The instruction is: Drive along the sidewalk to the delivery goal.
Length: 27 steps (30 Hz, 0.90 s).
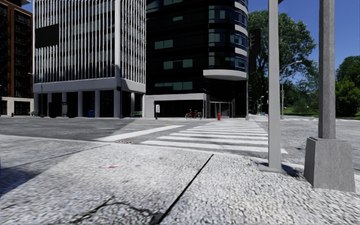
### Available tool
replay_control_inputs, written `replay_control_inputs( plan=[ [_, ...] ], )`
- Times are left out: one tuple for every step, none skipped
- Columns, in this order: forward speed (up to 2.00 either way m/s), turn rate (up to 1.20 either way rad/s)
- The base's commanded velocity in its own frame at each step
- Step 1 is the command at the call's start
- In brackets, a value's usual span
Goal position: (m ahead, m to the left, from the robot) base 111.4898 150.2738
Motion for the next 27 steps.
replay_control_inputs(
  plan=[
    [2.0,0.0],
    [2.0,0.0],
    [2.0,0.0],
    [2.0,0.0],
    [2.0,0.0],
    [2.0,0.0],
    [2.0,0.0],
    [2.0,0.0],
    [2.0,0.0],
    [2.0,0.0],
    [2.0,0.0],
    [2.0,-0.03],
    [2.0,-0.08],
    [2.0,-0.08],
    [2.0,-0.14],
    [2.0,-0.21],
    [2.0,-0.24],
    [2.0,-0.25],
    [2.0,-0.25],
    [2.0,-0.25],
    [2.0,-0.25],
    [2.0,-0.25],
    [2.0,-0.25],
    [2.0,-0.25],
    [2.0,-0.25],
    [2.0,-0.25],
    [2.0,-0.25]
  ],
)
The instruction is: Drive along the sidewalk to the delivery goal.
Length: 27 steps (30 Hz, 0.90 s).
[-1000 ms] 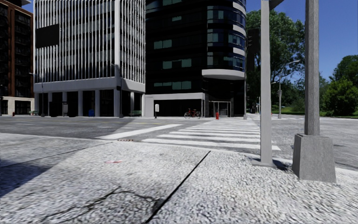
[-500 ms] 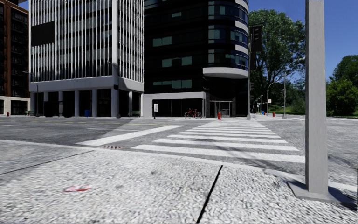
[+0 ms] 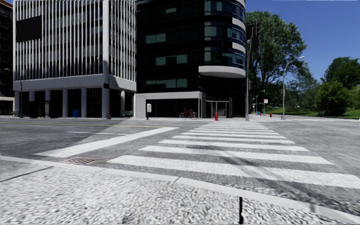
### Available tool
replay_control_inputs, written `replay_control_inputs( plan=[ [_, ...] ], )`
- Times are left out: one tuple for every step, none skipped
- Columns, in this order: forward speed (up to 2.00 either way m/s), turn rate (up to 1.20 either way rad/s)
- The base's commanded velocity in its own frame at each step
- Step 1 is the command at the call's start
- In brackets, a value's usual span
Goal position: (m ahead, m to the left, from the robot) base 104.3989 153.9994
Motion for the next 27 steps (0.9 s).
replay_control_inputs(
  plan=[
    [2.0,-0.26],
    [2.0,-0.26],
    [2.0,-0.26],
    [2.0,-0.26],
    [2.0,-0.26],
    [2.0,-0.26],
    [2.0,-0.26],
    [2.0,-0.26],
    [2.0,-0.26],
    [2.0,-0.26],
    [2.0,-0.26],
    [1.93,-0.32],
    [1.87,-0.36],
    [1.87,-0.36],
    [1.83,-0.36],
    [1.81,-0.37],
    [1.78,-0.37],
    [1.74,-0.37],
    [1.74,-0.37],
    [1.68,-0.37],
    [1.64,-0.37],
    [1.6,-0.37],
    [1.58,-0.37],
    [1.58,-0.37],
    [1.58,-0.37],
    [1.58,-0.37],
    [1.58,-0.37]
  ],
)
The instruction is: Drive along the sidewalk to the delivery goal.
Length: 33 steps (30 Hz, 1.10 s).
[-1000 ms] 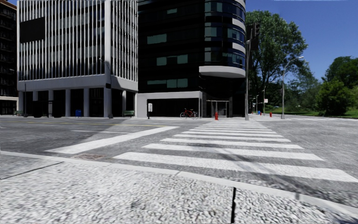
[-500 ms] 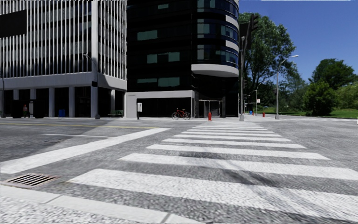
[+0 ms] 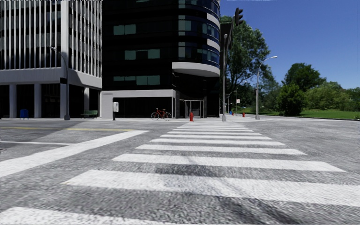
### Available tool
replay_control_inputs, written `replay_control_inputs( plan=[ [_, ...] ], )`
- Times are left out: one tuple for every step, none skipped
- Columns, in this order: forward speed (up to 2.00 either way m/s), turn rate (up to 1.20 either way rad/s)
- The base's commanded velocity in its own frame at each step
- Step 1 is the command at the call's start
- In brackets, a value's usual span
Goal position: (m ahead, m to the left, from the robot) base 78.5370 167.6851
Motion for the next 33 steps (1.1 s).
replay_control_inputs(
  plan=[
    [1.57,-0.37],
    [1.57,-0.37],
    [1.57,-0.37],
    [1.57,-0.37],
    [1.57,-0.37],
    [1.57,-0.37],
    [1.57,-0.37],
    [1.57,-0.37],
    [1.57,-0.37],
    [1.57,-0.37],
    [1.57,-0.37],
    [1.57,-0.37],
    [1.57,-0.36],
    [1.57,-0.36],
    [1.57,-0.31],
    [1.57,-0.3],
    [1.57,-0.3],
    [1.57,-0.3],
    [1.57,-0.3],
    [1.57,-0.26],
    [1.57,-0.1],
    [1.57,0.0],
    [1.57,0.0],
    [1.57,0.0],
    [1.57,0.0],
    [1.57,0.0],
    [1.57,0.0],
    [1.57,0.0],
    [1.57,0.0],
    [1.57,0.0],
    [1.57,0.0],
    [1.57,0.0],
    [1.57,0.0]
  ],
)
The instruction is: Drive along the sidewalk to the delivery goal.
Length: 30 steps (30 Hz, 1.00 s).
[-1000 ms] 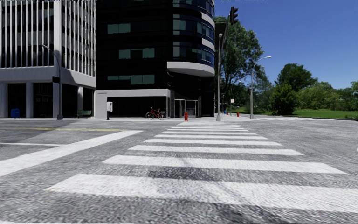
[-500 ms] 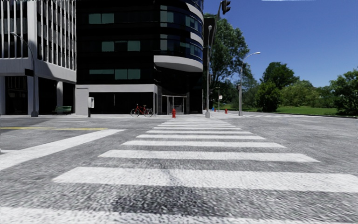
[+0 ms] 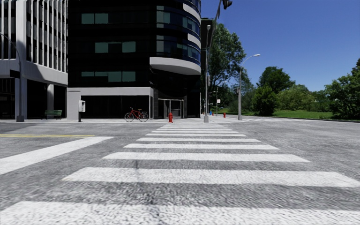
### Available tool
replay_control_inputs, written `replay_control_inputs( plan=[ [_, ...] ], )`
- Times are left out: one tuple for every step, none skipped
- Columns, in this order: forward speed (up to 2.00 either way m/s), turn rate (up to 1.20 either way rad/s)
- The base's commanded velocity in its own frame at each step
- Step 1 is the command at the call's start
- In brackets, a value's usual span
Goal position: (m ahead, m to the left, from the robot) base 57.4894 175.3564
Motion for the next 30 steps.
replay_control_inputs(
  plan=[
    [1.57,0.0],
    [1.57,0.0],
    [1.57,0.0],
    [1.57,0.0],
    [1.57,0.0],
    [1.57,0.0],
    [2.0,0.0],
    [2.0,0.0],
    [2.0,0.0],
    [2.0,0.0],
    [2.0,0.0],
    [2.0,0.0],
    [2.0,0.0],
    [2.0,0.0],
    [2.0,0.0],
    [2.0,0.0],
    [2.0,0.0],
    [2.0,0.0],
    [2.0,0.0],
    [2.0,0.0],
    [2.0,0.0],
    [2.0,0.0],
    [2.0,0.0],
    [2.0,0.0],
    [2.0,0.0],
    [2.0,0.0],
    [2.0,0.0],
    [2.0,0.0],
    [2.0,0.0],
    [2.0,0.0]
  ],
)
